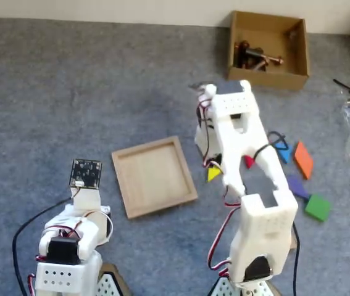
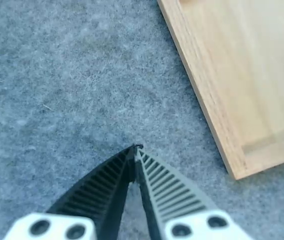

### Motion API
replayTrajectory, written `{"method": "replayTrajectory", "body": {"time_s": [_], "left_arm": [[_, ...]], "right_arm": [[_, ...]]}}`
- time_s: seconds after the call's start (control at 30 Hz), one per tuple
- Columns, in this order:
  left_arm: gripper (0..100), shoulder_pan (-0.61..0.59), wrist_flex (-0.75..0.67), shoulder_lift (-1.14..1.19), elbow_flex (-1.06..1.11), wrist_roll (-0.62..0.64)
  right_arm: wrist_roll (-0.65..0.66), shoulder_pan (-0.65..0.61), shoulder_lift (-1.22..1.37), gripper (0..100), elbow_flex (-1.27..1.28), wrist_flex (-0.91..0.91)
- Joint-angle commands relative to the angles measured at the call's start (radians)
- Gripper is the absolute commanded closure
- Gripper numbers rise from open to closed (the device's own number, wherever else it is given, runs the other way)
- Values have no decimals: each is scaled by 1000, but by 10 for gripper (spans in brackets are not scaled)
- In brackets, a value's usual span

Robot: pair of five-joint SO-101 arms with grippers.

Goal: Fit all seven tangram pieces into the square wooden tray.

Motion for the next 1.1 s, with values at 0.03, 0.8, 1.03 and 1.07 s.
{"method": "replayTrajectory", "body": {"time_s": [0.03, 0.8, 1.03, 1.07], "left_arm": [[995, 15, -2, -7, 19, 8], [995, 15, -2, -7, 19, 8], [995, 15, -2, -7, 19, 8], [995, 15, -2, -7, 19, 8]], "right_arm": [[-120, 44, -85, 967, -7, -105], [-350, 41, -88, 746, 200, -355], [-379, 19, -84, 745, 203, -383], [-377, 19, -84, 745, 203, -384]]}}
